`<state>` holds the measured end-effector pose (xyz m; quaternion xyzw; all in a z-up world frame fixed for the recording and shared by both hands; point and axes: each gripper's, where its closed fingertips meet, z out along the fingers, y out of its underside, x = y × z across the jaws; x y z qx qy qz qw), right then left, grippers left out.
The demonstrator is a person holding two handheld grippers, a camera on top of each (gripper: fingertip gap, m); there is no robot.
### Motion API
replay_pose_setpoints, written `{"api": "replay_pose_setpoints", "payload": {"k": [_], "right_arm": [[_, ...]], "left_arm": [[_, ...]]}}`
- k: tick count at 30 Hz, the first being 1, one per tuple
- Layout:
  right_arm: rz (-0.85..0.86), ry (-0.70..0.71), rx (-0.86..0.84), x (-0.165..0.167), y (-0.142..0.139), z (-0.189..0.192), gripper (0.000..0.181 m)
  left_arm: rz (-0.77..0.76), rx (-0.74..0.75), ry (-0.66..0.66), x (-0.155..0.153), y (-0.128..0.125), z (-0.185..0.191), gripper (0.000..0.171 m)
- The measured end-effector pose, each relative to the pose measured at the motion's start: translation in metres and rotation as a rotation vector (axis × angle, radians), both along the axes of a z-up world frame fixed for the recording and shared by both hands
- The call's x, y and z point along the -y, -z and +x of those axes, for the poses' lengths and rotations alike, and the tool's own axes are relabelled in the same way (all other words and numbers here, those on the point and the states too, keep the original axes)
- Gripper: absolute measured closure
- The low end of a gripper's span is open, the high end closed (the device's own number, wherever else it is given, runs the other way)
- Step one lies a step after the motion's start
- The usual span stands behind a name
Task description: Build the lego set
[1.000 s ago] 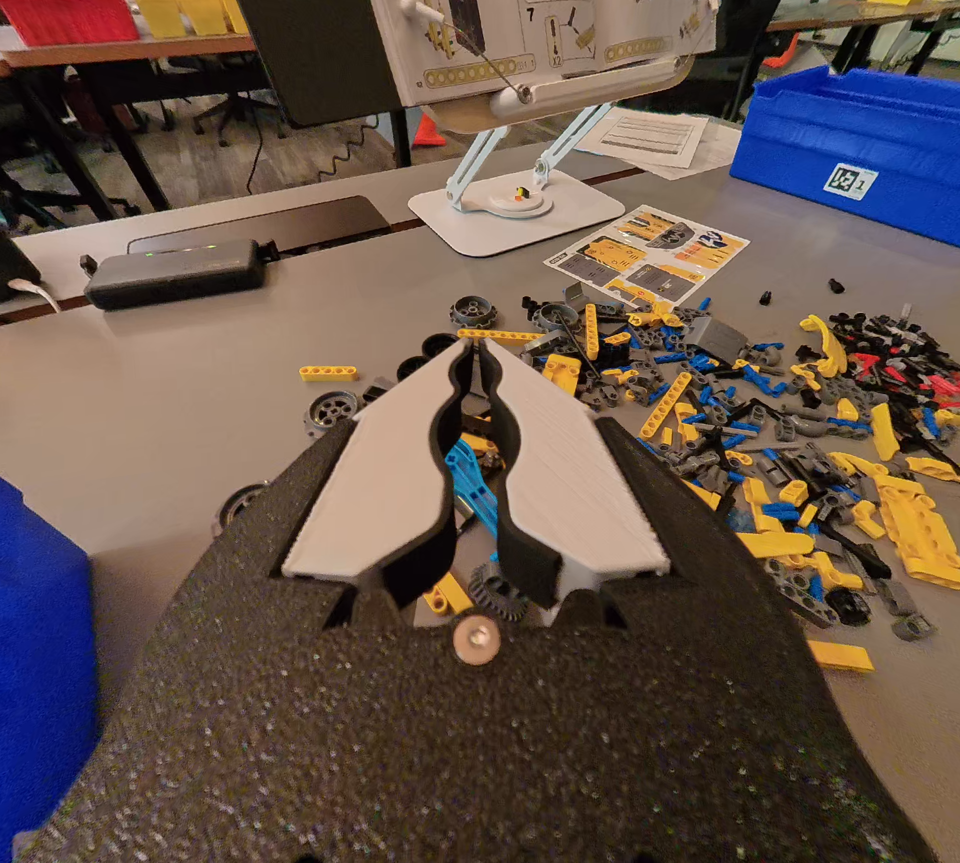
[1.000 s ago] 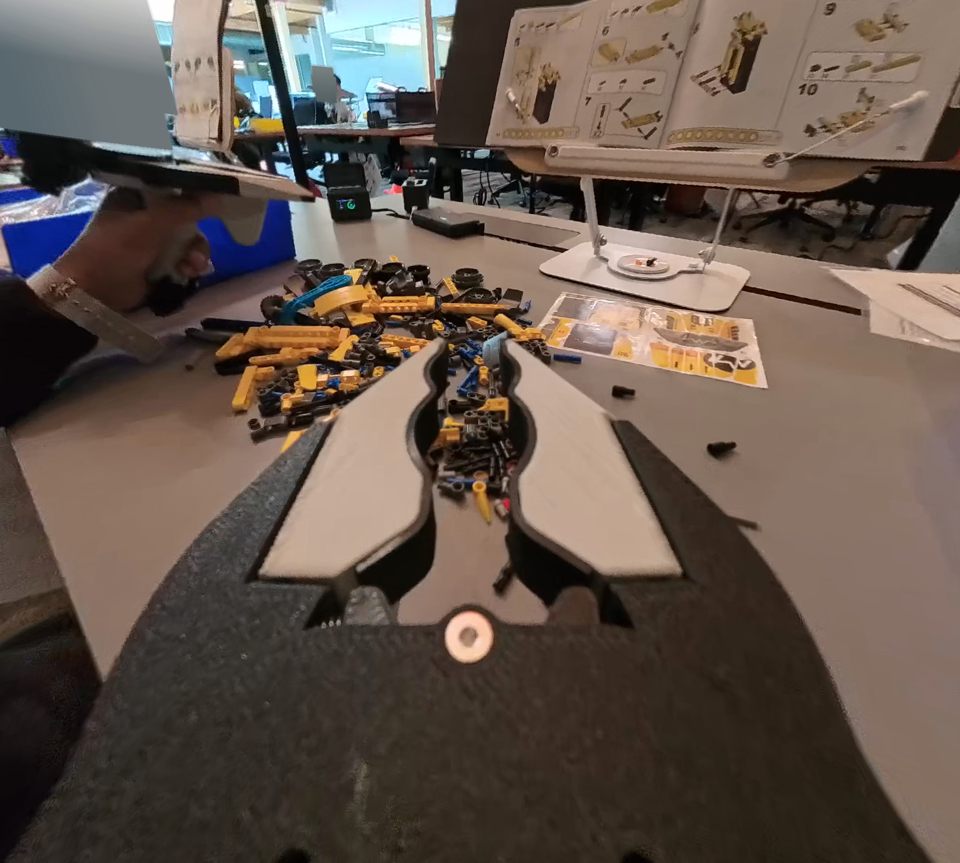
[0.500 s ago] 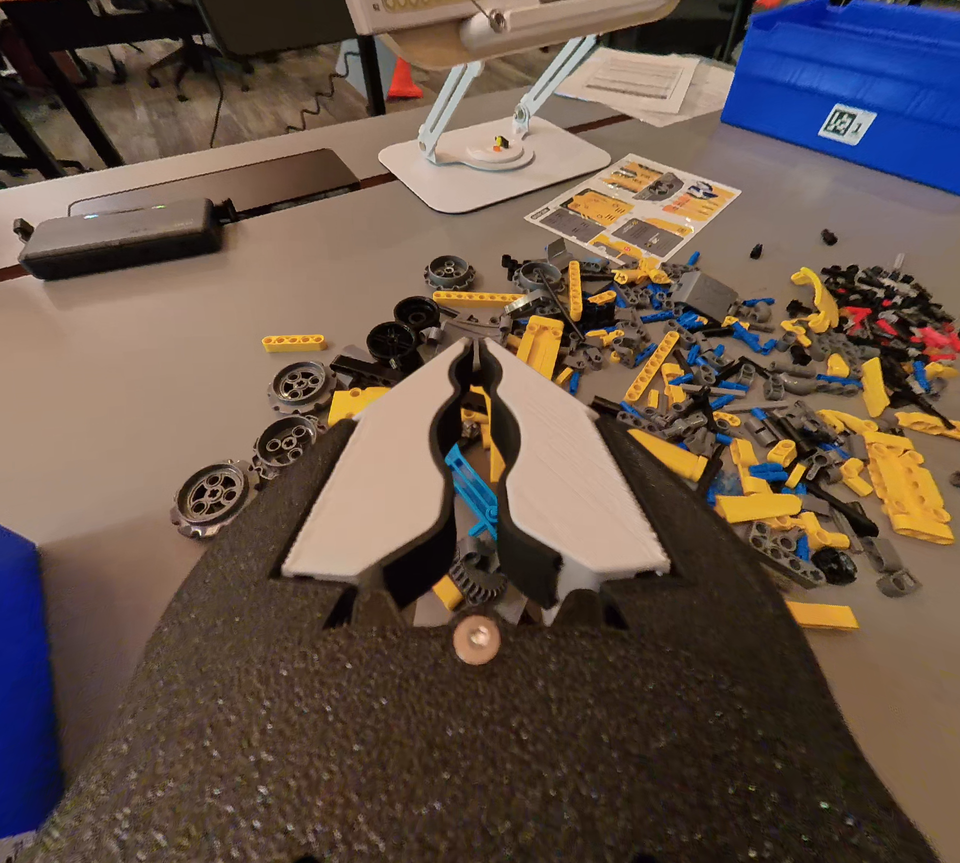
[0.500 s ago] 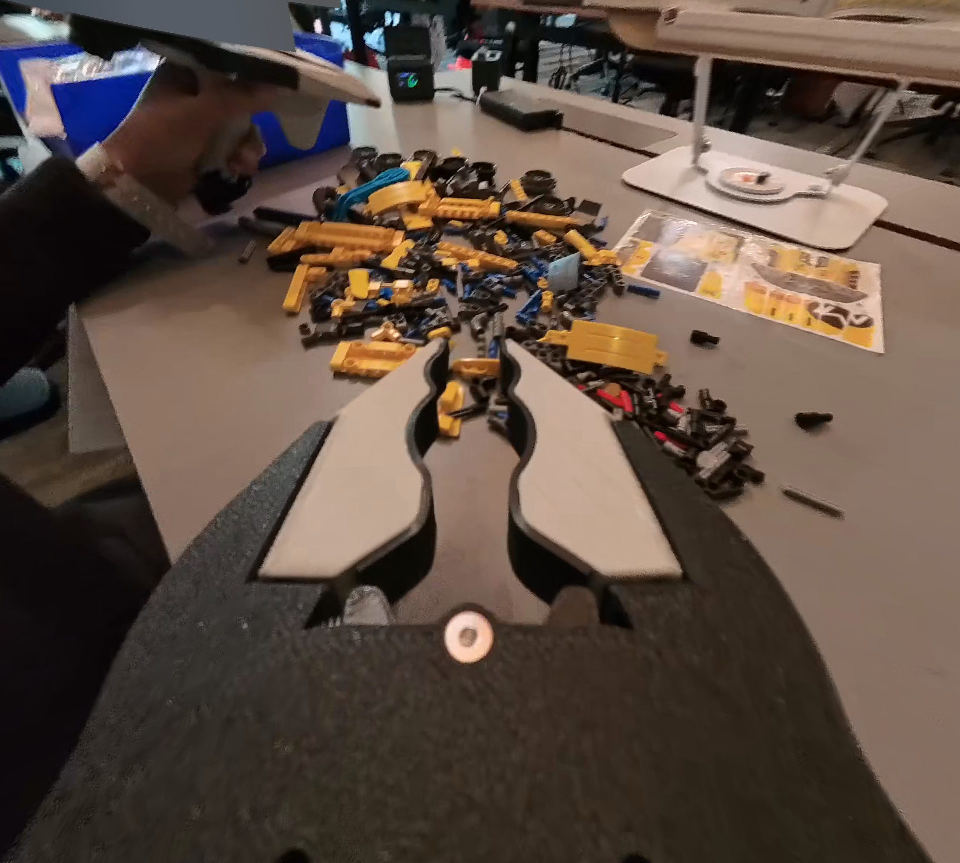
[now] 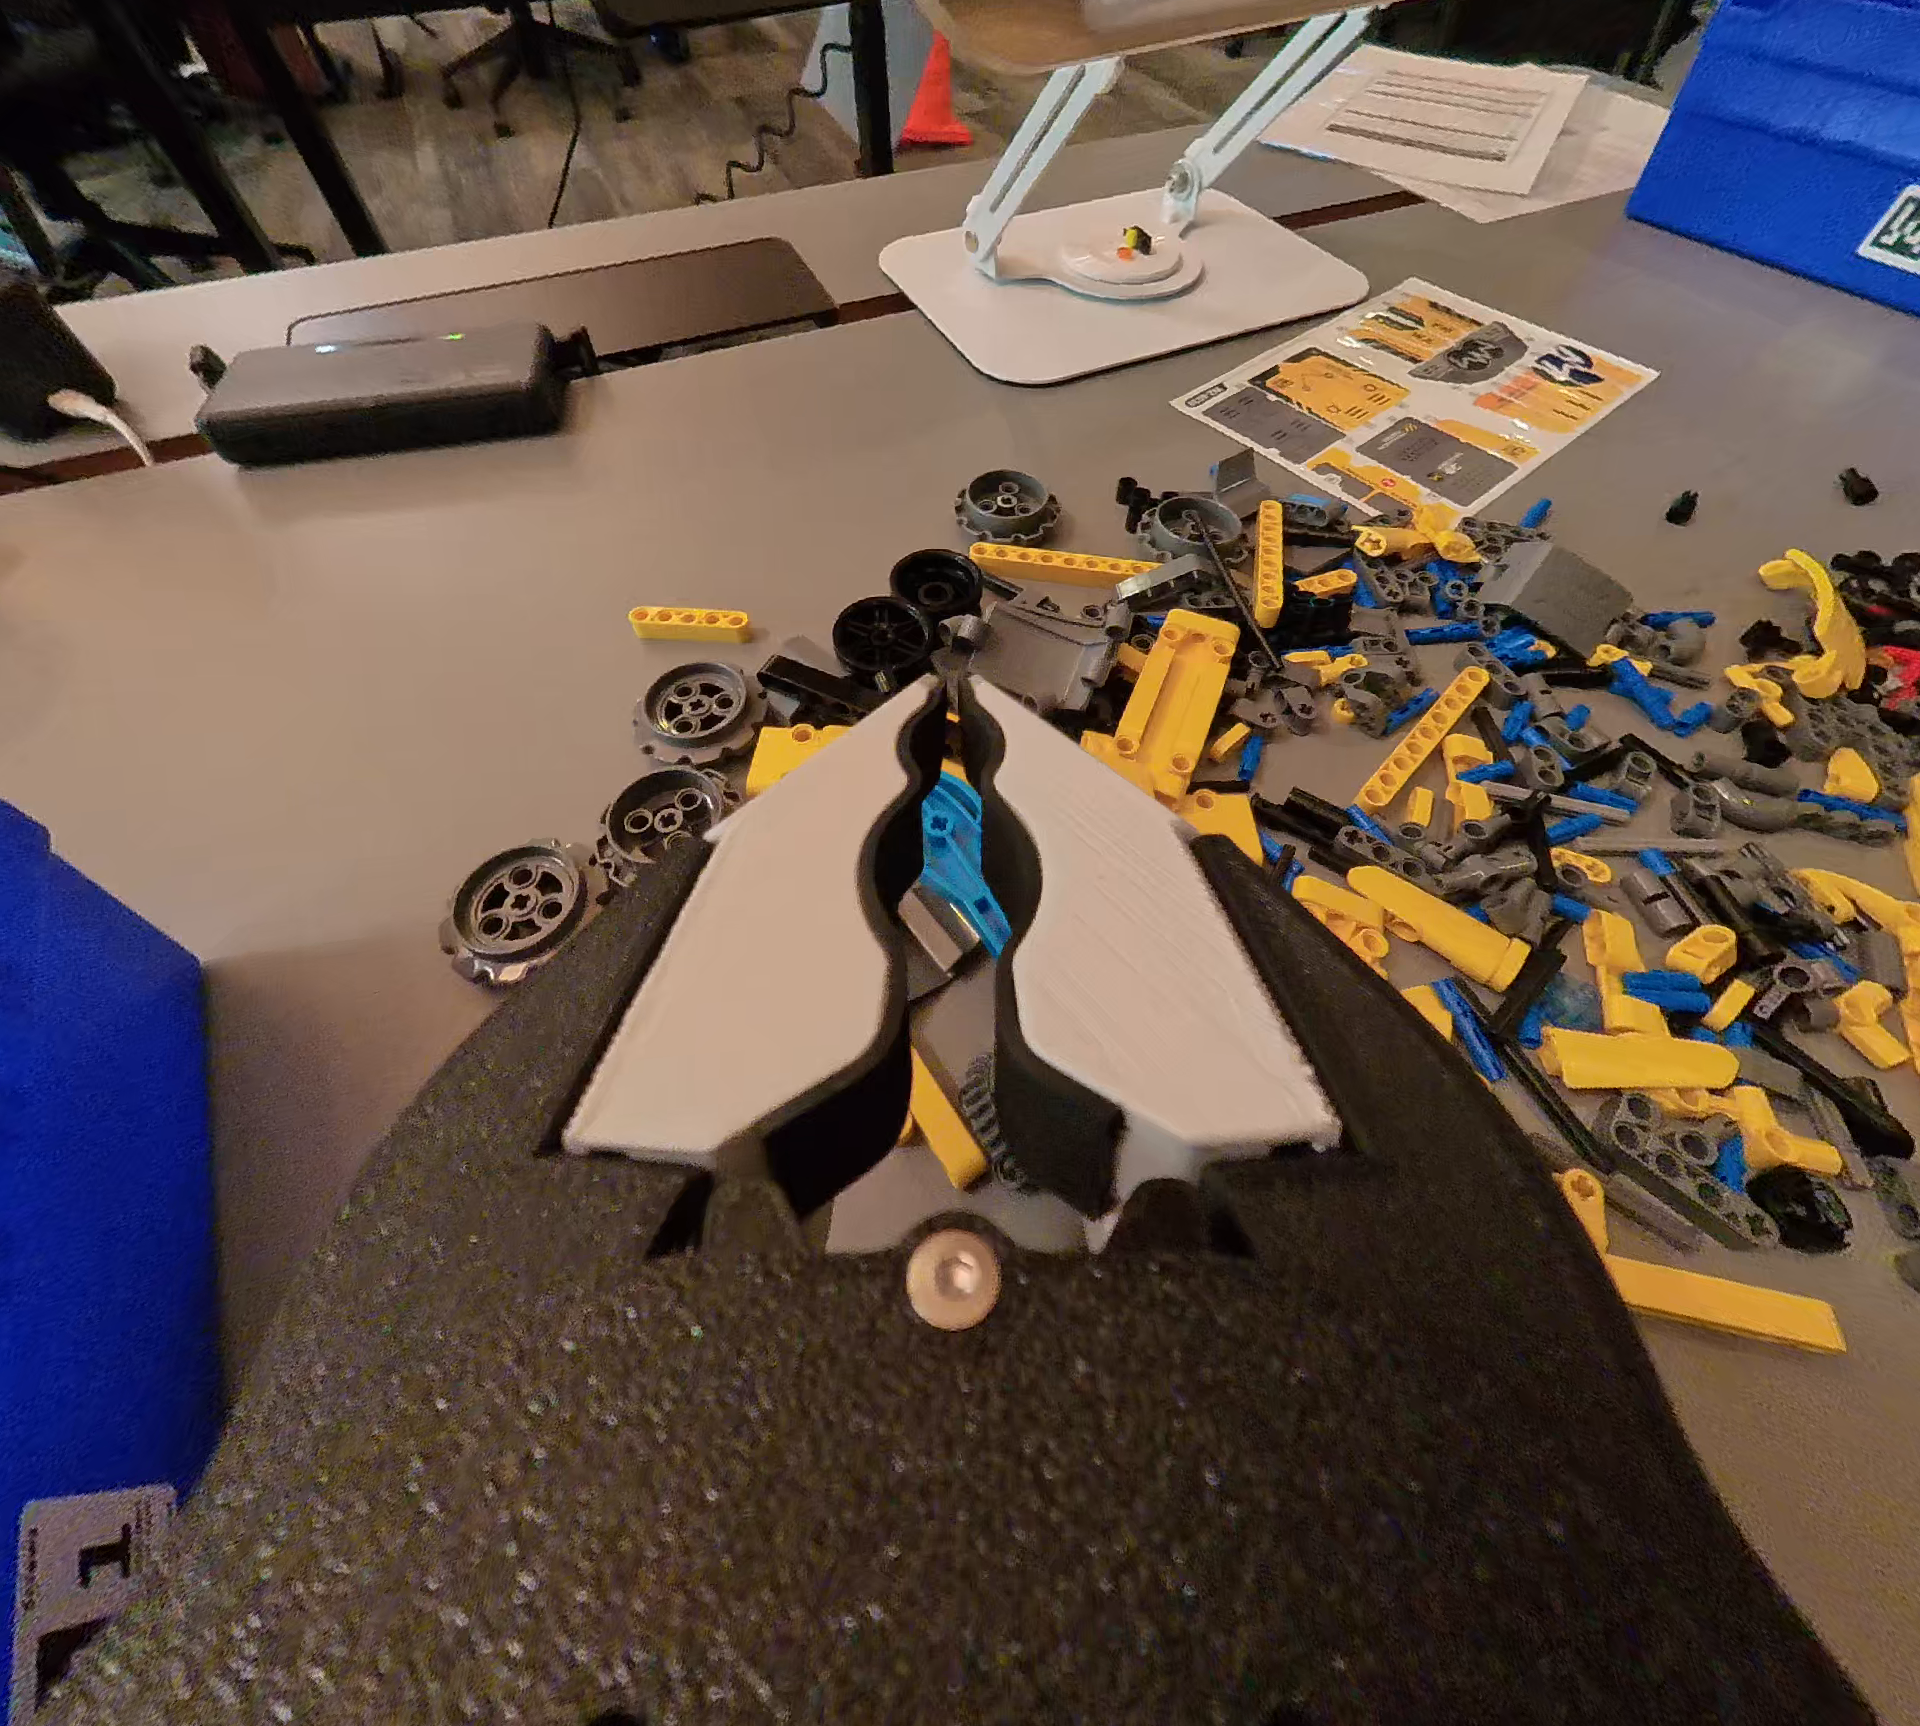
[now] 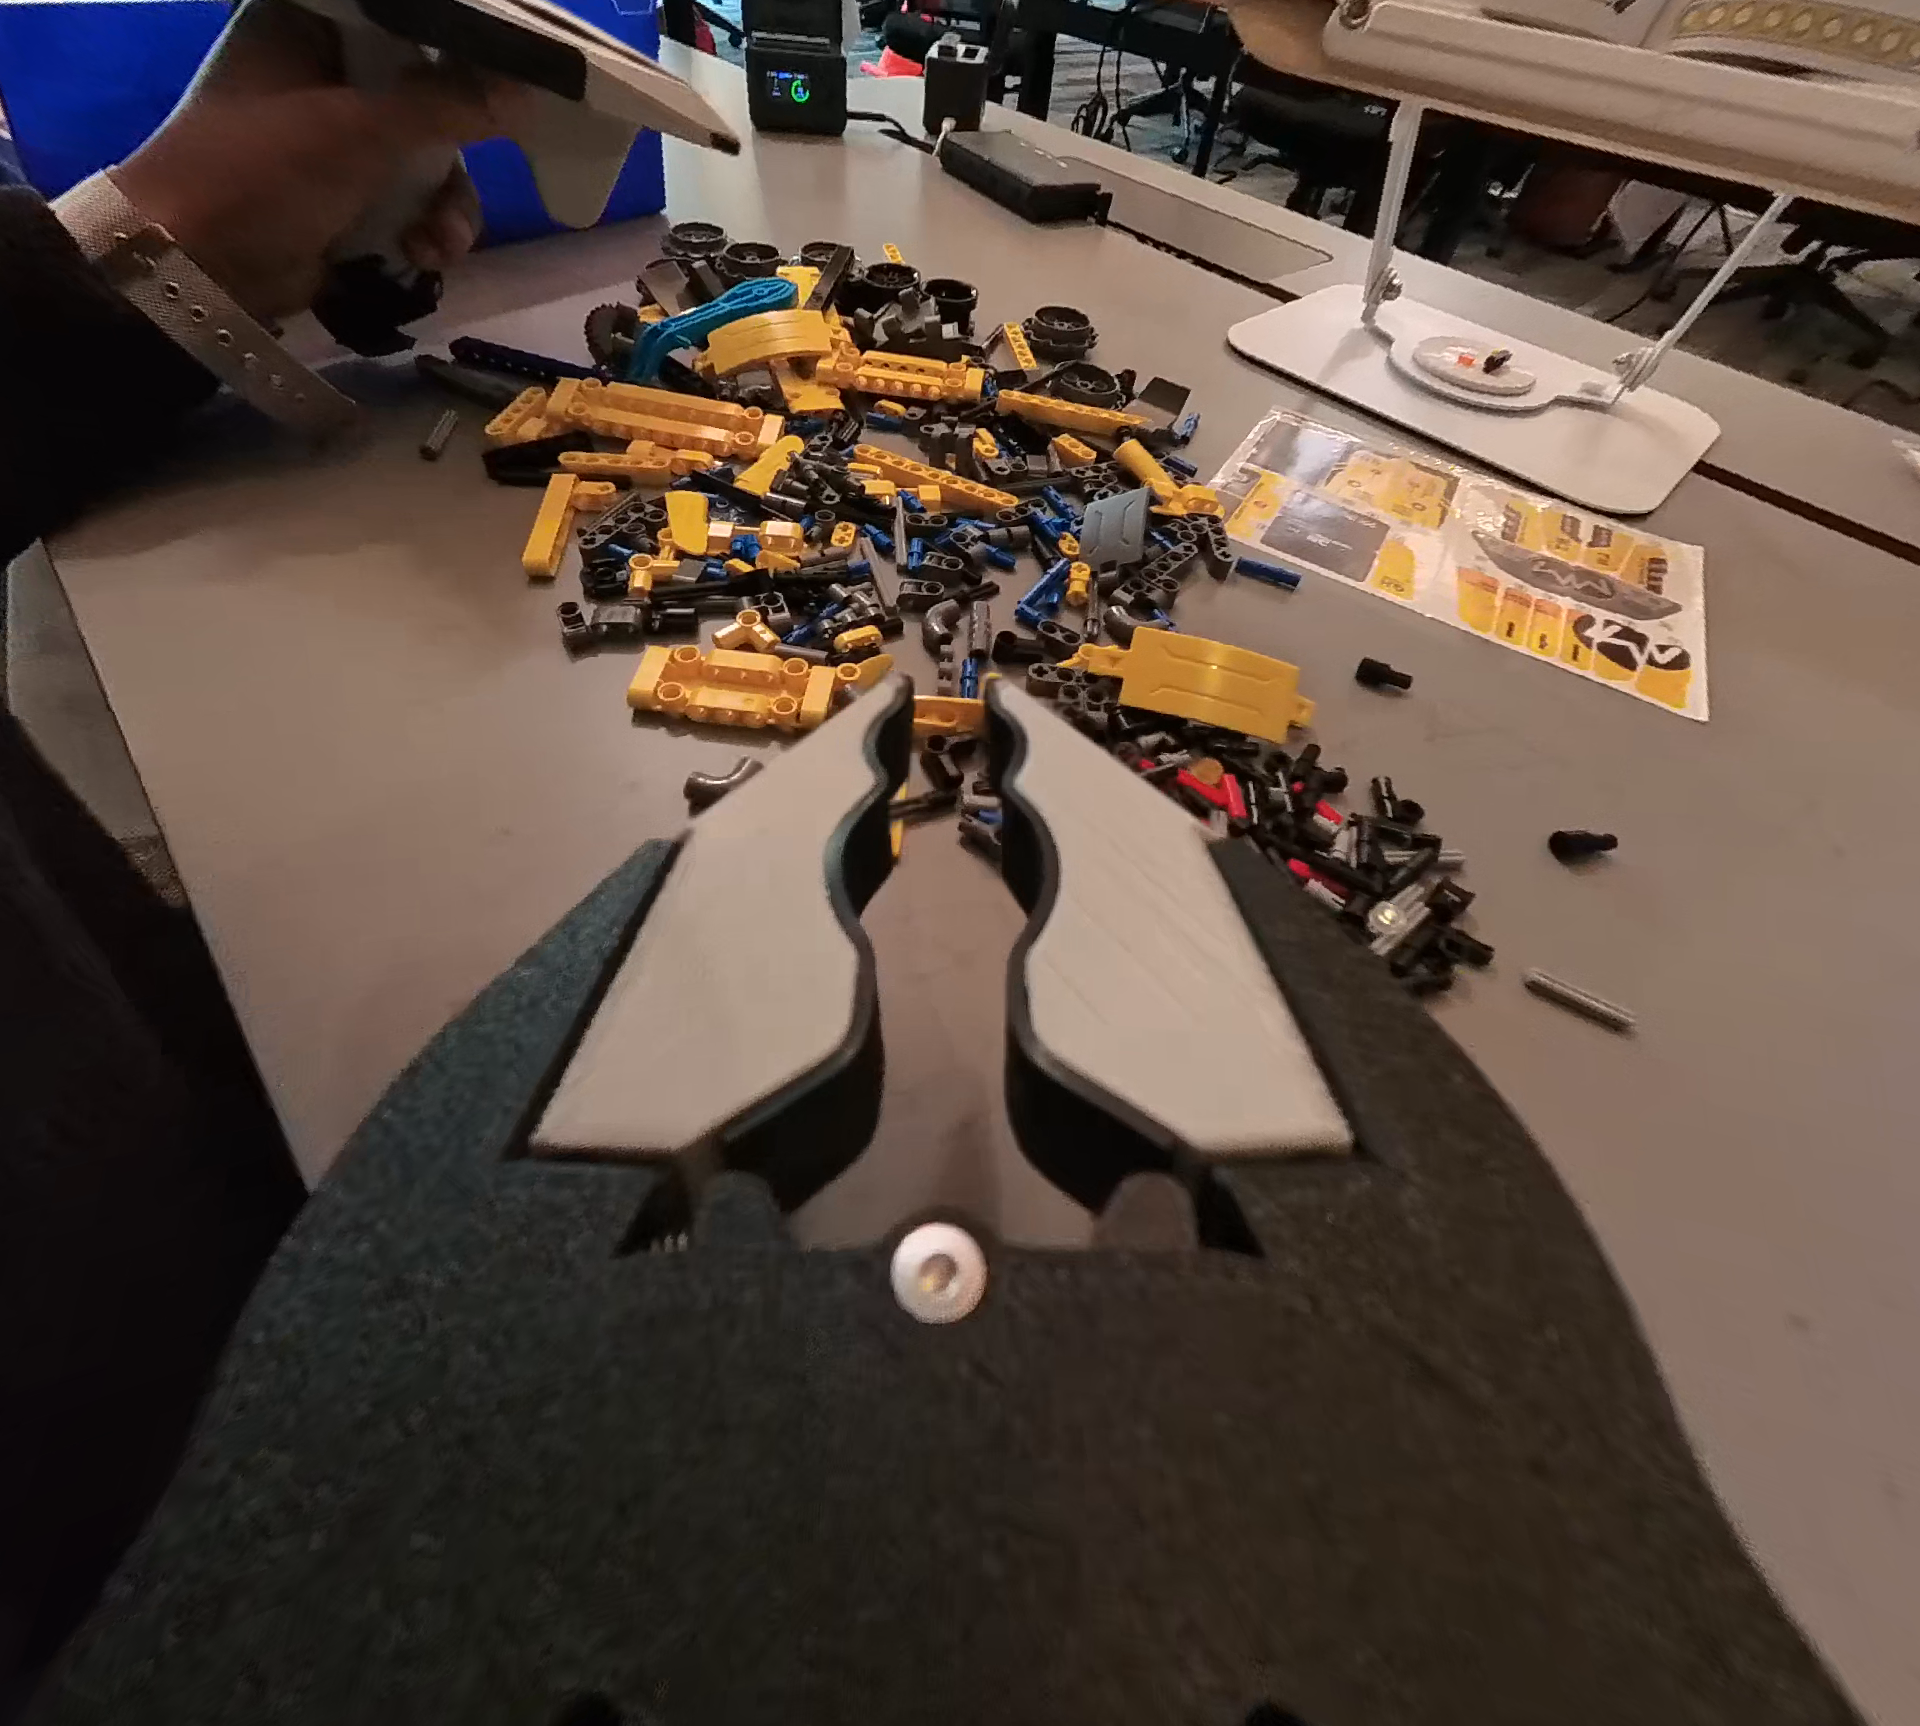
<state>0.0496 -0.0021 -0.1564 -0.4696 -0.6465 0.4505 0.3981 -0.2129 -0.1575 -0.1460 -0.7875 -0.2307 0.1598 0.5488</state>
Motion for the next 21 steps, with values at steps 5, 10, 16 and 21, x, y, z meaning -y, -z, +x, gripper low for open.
{"api": "replay_pose_setpoints", "payload": {"k": [5, 10, 16, 21], "right_arm": [[0.025, 0.013, 0.025, -0.0005, 0.0046, -0.0023, 0.173], [0.076, 0.028, 0.048, -0.0001, 0.0100, -0.0044, 0.173], [0.100, 0.041, 0.024, -0.0010, 0.0073, -0.0036, 0.173], [0.156, 0.059, -0.026, -0.0010, 0.0017, -0.0013, 0.175]], "left_arm": [[0.003, 0.012, -0.014, 0.0015, -0.0002, -0.0032, 0.169], [0.010, 0.019, -0.009, 0.0005, -0.0008, -0.0023, 0.168], [0.047, 0.032, -0.008, 0.0014, -0.0046, -0.0014, 0.167], [0.066, 0.120, -0.035, 0.0074, 0.0017, -0.0047, 0.167]]}}
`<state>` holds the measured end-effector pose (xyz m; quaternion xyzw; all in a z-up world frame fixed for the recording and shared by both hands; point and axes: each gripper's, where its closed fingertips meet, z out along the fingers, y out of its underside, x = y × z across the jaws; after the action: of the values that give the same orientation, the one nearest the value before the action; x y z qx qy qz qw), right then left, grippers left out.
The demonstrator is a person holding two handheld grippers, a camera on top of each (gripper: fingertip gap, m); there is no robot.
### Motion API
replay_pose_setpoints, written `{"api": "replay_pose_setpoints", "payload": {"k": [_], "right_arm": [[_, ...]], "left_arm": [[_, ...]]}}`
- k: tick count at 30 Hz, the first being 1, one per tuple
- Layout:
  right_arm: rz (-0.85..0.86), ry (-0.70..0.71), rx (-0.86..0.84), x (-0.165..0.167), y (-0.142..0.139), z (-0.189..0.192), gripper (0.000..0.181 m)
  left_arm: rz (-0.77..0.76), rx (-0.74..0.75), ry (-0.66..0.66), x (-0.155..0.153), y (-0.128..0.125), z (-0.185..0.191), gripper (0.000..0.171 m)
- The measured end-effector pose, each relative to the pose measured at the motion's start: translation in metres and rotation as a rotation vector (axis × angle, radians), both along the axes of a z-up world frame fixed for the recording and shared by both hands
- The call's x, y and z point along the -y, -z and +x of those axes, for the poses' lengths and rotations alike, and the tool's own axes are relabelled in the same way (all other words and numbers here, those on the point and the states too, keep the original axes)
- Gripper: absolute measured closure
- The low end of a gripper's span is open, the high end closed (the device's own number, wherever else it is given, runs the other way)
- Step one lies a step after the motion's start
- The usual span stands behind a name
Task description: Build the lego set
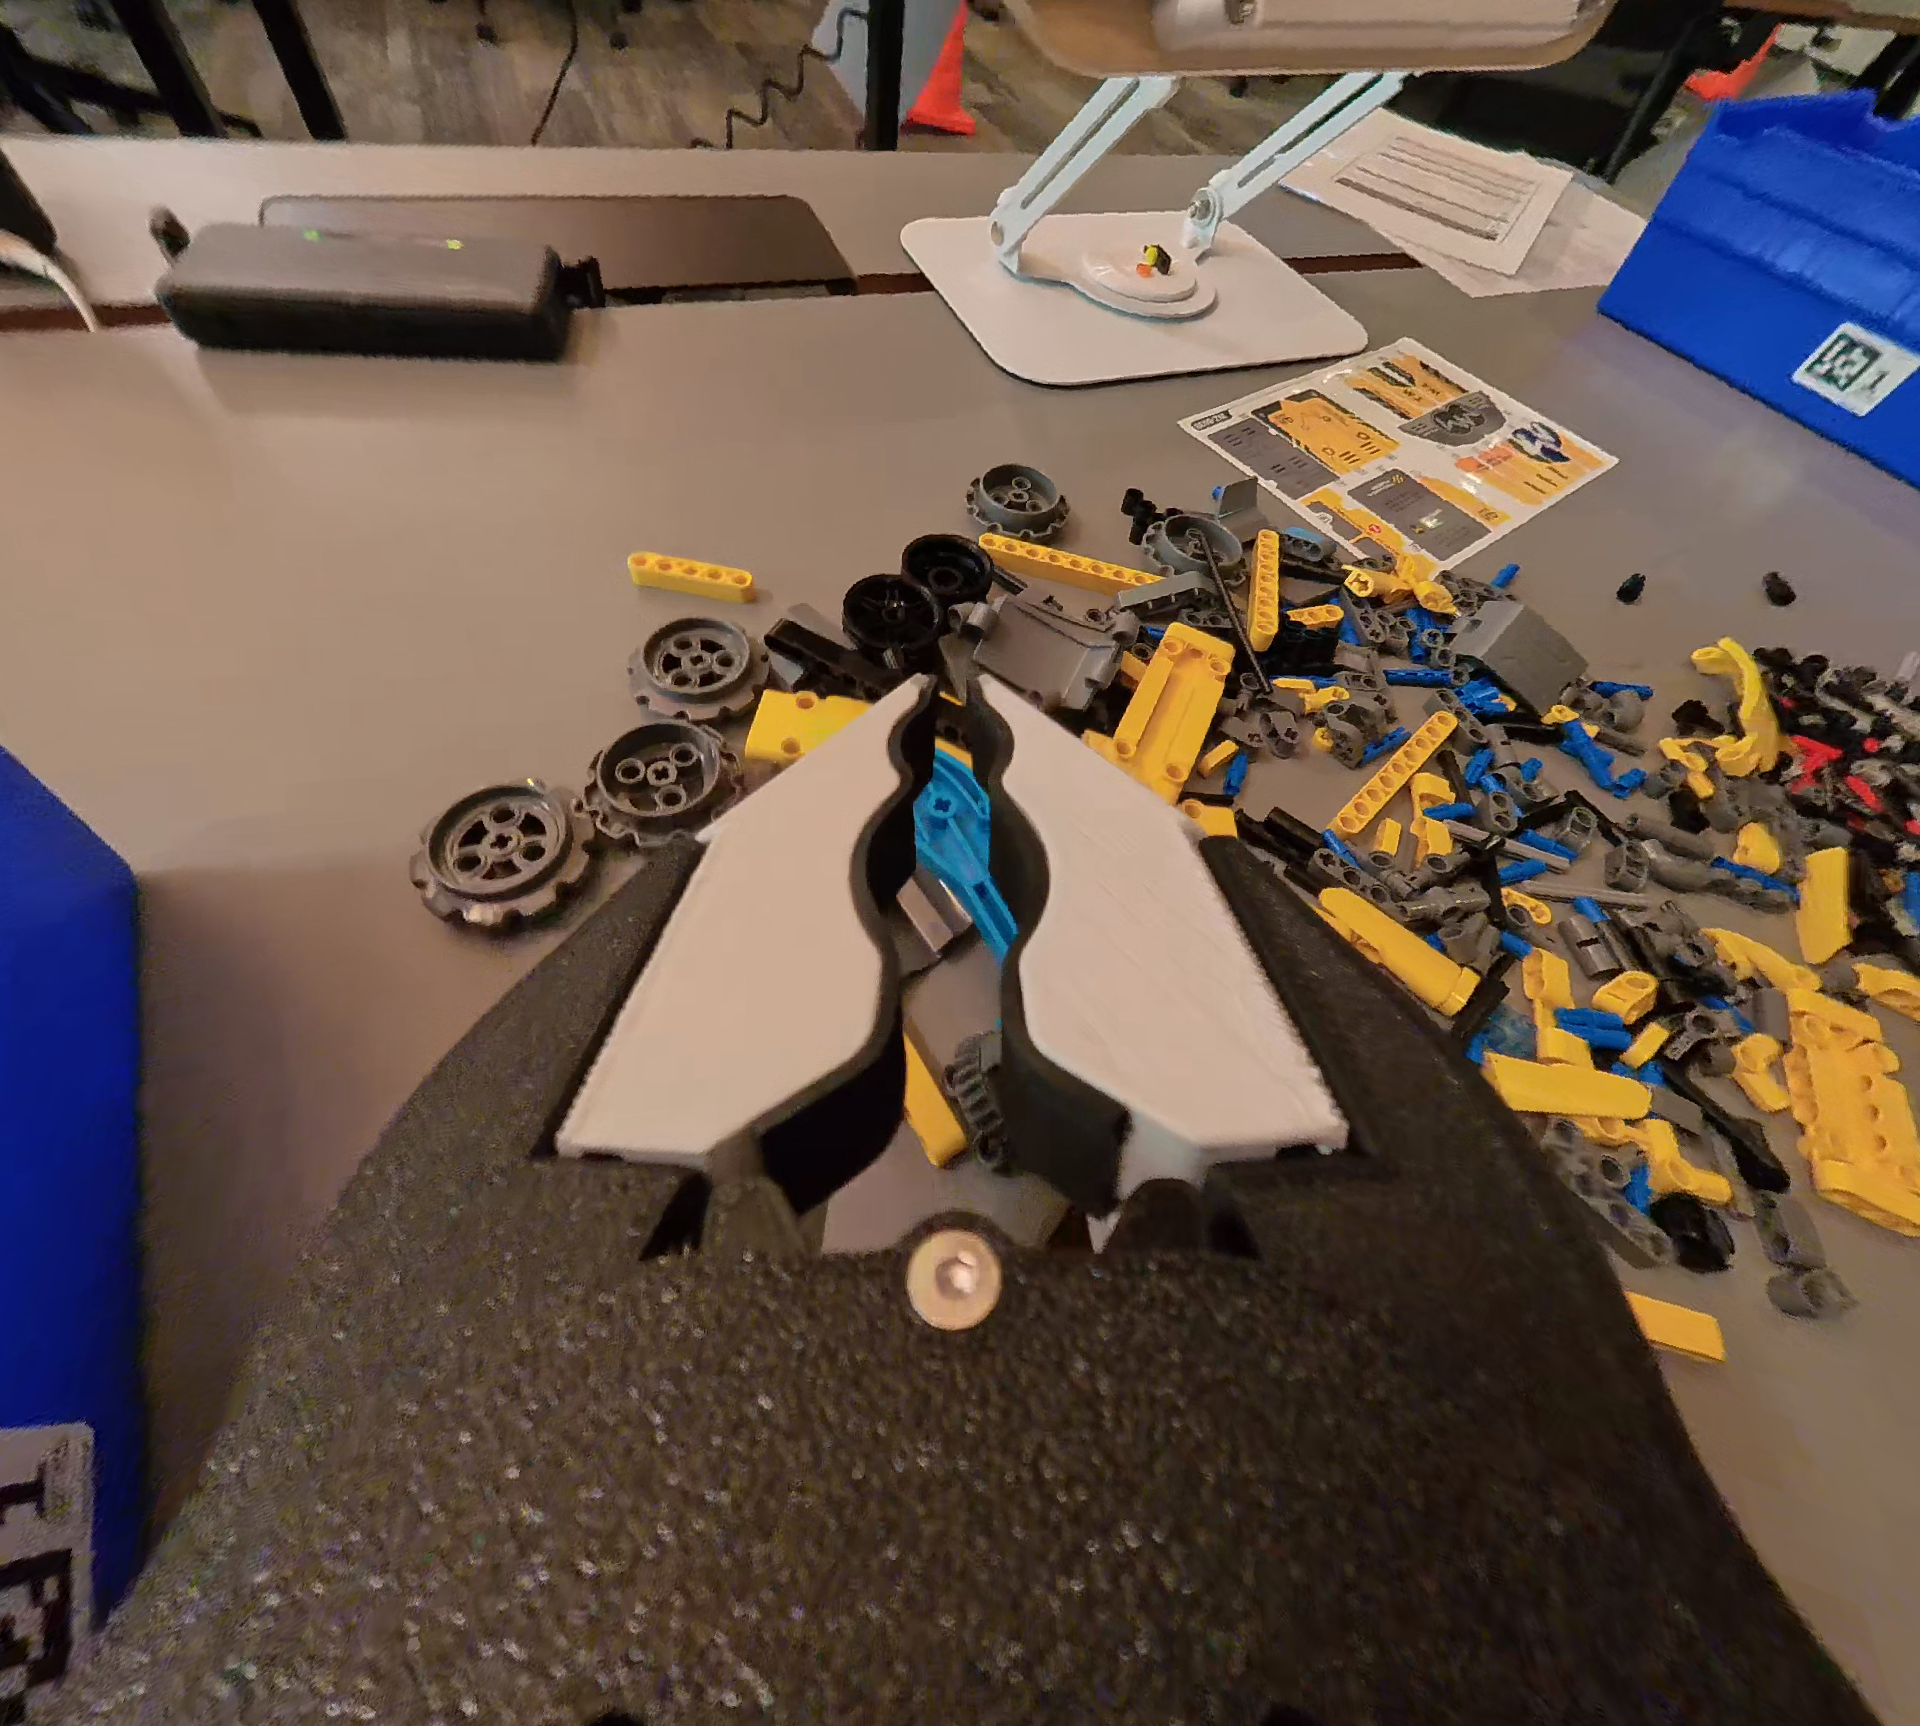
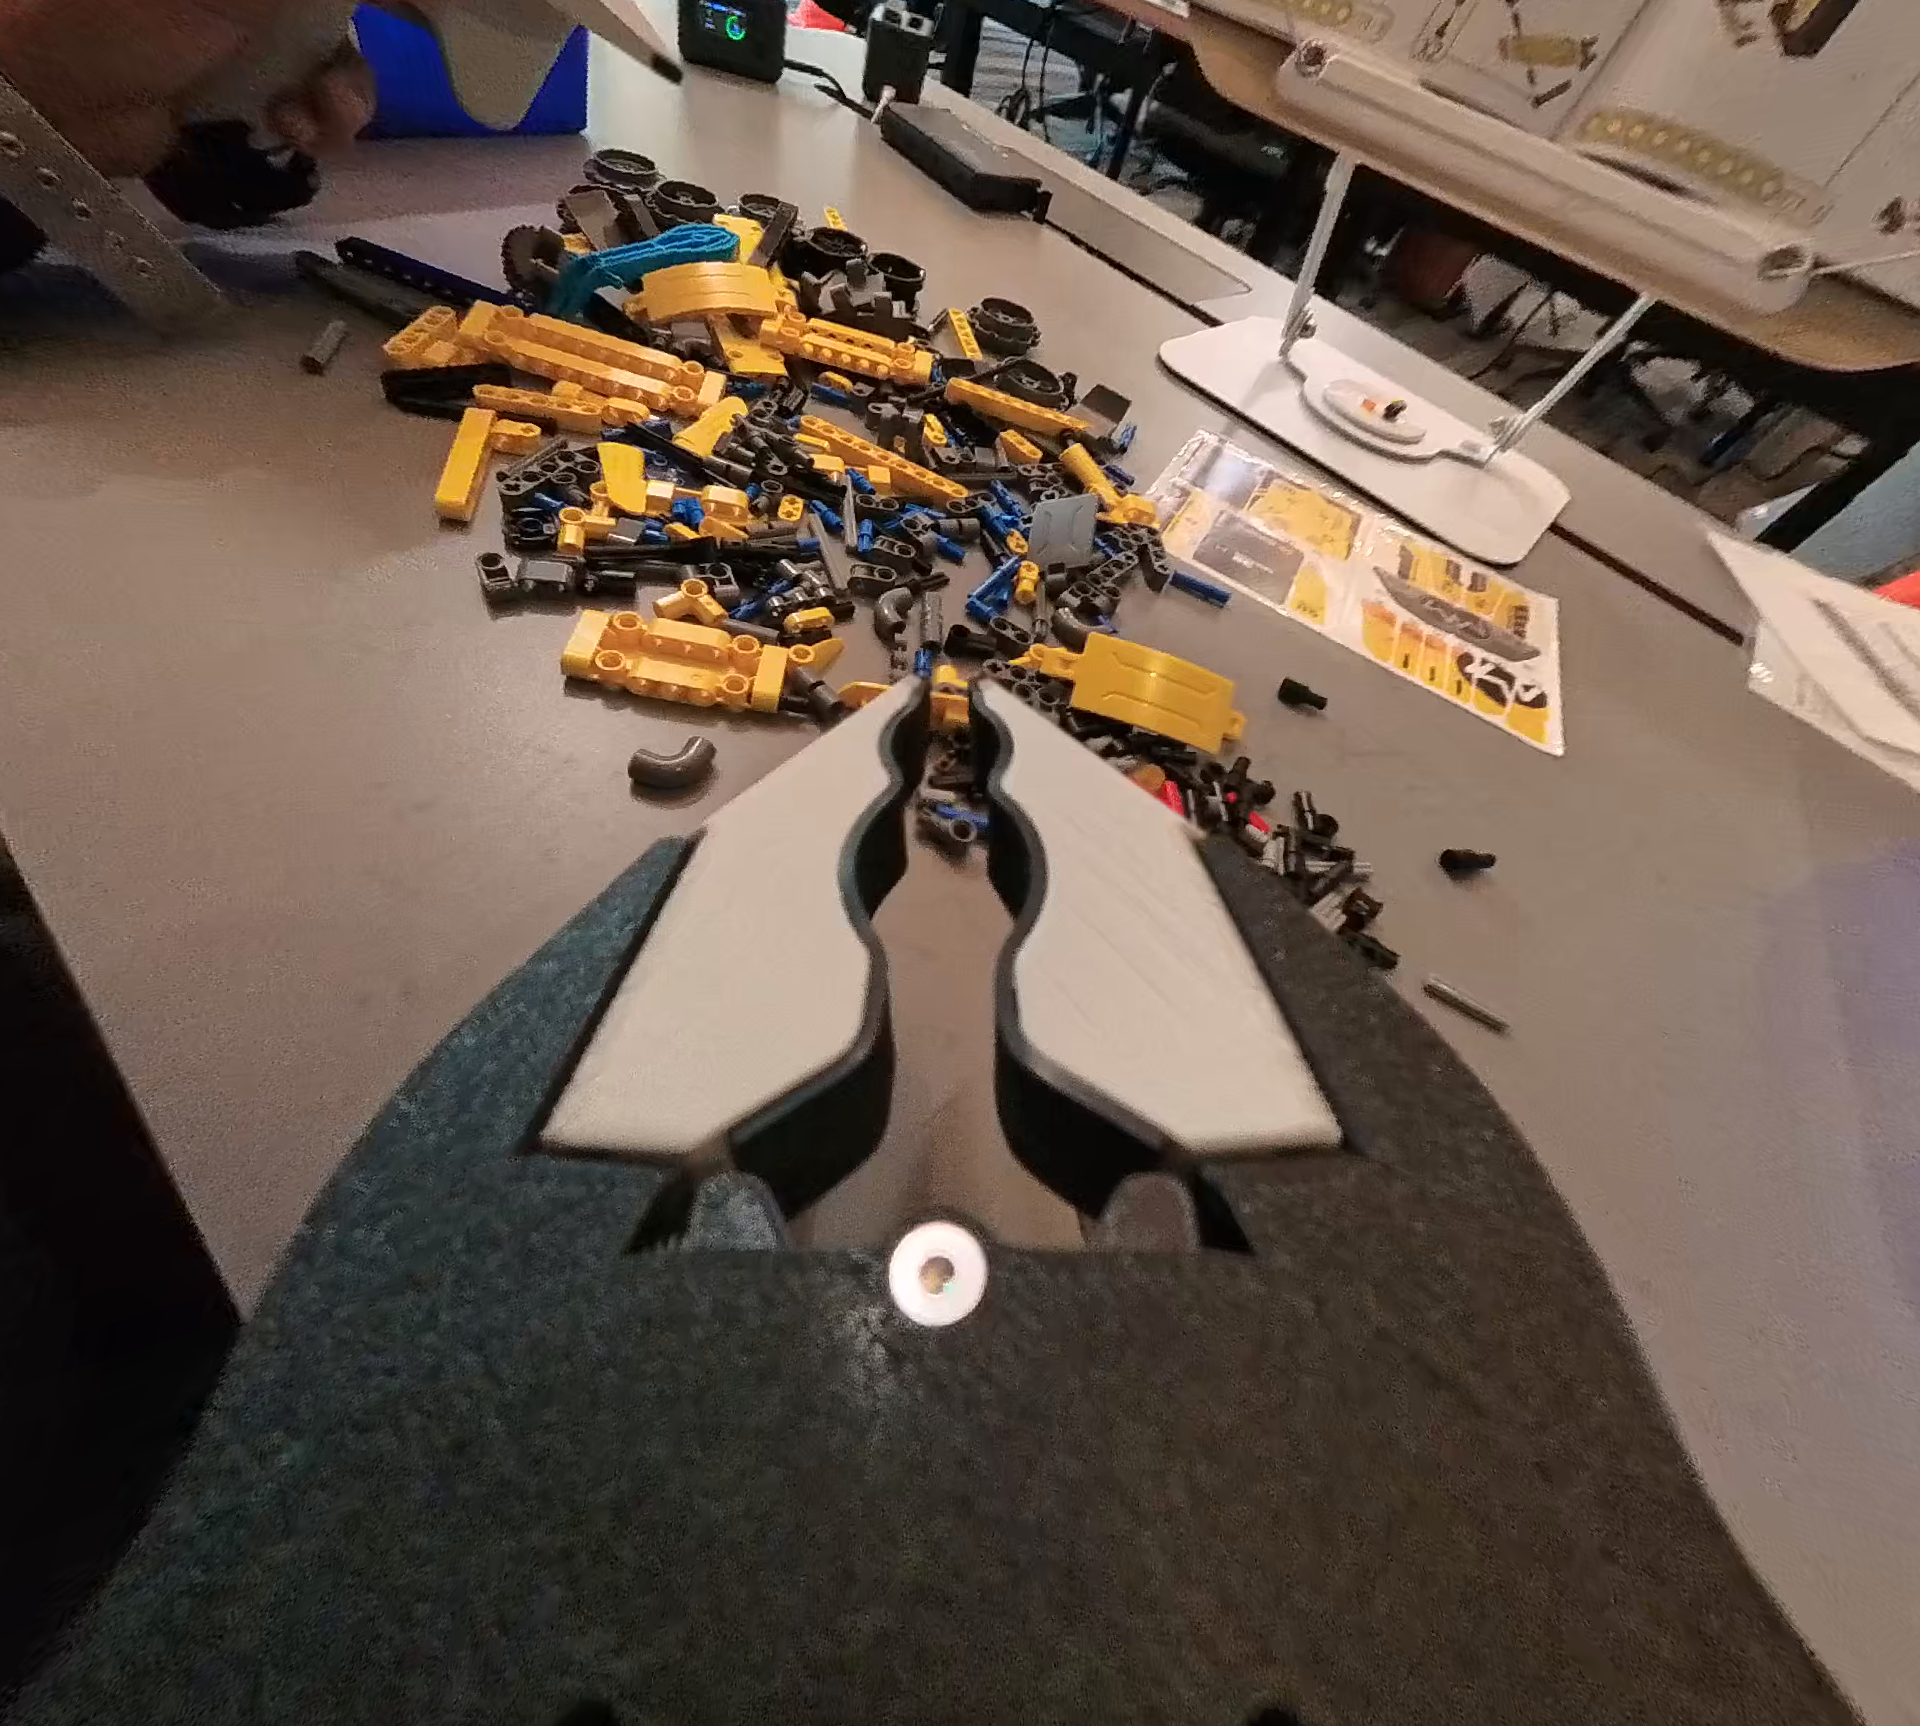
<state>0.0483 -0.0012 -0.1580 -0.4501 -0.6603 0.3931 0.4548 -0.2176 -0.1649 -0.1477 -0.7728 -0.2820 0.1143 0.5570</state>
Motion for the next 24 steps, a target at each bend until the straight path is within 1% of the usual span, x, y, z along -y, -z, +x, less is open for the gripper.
{"api": "replay_pose_setpoints", "payload": {"k": [4, 7, 11, 15, 17, 20, 24], "right_arm": [[0.074, 0.022, -0.039, 0.000, -0.003, 0.001, 0.180], [0.078, 0.032, -0.063, -0.002, -0.007, 0.003, 0.181], [-0.055, 0.035, -0.115, -0.012, -0.018, 0.007, 0.181], [-0.223, 0.017, -0.186, -0.023, -0.033, 0.014, 0.181], [-0.274, 0.016, -0.208, -0.027, -0.037, 0.017, 0.181], [-0.294, 0.018, -0.211, -0.029, -0.038, 0.017, 0.181], [-0.244, 0.025, -0.194, -0.026, -0.034, 0.015, 0.181]], "left_arm": [[0.087, 0.122, 0.017, 0.003, 0.001, 0.001, 0.167], [0.096, 0.141, -0.006, 0.009, 0.003, -0.003, 0.167], [0.091, 0.140, -0.004, 0.008, 0.004, -0.004, 0.166], [0.025, 0.097, -0.061, 0.014, 0.008, -0.011, 0.164], [-0.007, 0.077, -0.084, 0.017, 0.010, -0.014, 0.162], [-0.033, 0.062, -0.089, 0.017, 0.012, -0.014, 0.161], [-0.060, 0.090, -0.082, 0.015, 0.019, -0.012, 0.159]]}}
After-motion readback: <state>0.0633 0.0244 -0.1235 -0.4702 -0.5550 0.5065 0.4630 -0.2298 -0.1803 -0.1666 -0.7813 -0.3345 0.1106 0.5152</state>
